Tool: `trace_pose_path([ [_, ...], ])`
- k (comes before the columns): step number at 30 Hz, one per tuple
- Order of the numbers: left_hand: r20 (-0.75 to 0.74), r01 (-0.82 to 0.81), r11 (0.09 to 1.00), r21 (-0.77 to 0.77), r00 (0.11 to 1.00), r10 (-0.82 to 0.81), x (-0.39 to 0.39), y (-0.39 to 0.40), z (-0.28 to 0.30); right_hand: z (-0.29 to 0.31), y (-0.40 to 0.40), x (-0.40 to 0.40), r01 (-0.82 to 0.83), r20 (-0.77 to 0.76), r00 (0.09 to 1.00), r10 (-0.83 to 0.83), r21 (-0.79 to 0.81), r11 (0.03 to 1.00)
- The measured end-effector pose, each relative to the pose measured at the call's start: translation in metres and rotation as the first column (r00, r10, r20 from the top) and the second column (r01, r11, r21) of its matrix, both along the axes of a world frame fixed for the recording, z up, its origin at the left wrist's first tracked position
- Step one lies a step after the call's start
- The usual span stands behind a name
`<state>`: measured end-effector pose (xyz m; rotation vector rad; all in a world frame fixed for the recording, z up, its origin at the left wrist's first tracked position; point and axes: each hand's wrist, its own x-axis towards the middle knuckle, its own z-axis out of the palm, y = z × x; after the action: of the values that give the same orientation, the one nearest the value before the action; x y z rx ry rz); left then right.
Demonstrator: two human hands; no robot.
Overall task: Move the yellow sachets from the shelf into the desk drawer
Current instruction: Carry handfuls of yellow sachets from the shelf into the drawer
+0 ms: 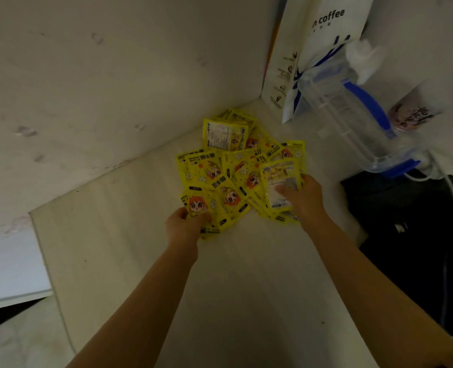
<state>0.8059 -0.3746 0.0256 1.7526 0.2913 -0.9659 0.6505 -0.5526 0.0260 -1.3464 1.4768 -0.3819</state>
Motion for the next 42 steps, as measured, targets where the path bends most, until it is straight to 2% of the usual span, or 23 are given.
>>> trace_pose_path([
  [4, -0.078, -0.046, 0.995, -0.086, 0.996, 0.039, -0.008, -0.013, 0.004, -0.005, -0.020, 0.024, 0.007, 0.000, 1.000, -0.007, -0.017, 1.000],
  [11, -0.081, -0.033, 0.998, -0.044, 0.996, 0.029, -0.014, -0.032, -0.007, -0.015, -0.036, 0.046, -0.122, -0.045, 0.991, 0.125, 0.069, 0.990],
  [19, -0.063, -0.012, 1.000, 0.028, 0.998, 0.014, -0.014, -0.045, -0.010, -0.007, -0.034, 0.048, -0.207, -0.141, 0.970, 0.198, -0.055, 0.977],
  [23, -0.024, -0.015, 0.999, 0.041, 1.000, 0.016, -0.012, -0.043, -0.012, 0.000, -0.035, 0.052, -0.308, -0.176, 0.940, 0.292, -0.069, 0.949],
  [27, -0.030, -0.019, 1.000, 0.019, 0.999, 0.020, -0.008, -0.035, -0.012, 0.000, -0.034, 0.052, -0.337, -0.195, 0.928, 0.318, -0.074, 0.939],
  [32, -0.026, -0.048, 0.999, -0.014, 0.999, 0.048, -0.003, -0.019, -0.011, 0.008, -0.028, 0.047, -0.305, -0.094, 0.950, 0.297, -0.081, 0.949],
  [36, -0.025, -0.061, 0.992, -0.108, 0.998, 0.059, -0.005, -0.003, -0.007, 0.016, -0.016, 0.034, -0.256, 0.020, 0.966, 0.258, -0.076, 0.964],
  [42, -0.056, -0.065, 0.979, -0.192, 0.997, 0.055, -0.014, 0.029, 0.001, 0.022, 0.009, 0.003, -0.159, 0.111, 0.980, 0.167, -0.074, 0.984],
])
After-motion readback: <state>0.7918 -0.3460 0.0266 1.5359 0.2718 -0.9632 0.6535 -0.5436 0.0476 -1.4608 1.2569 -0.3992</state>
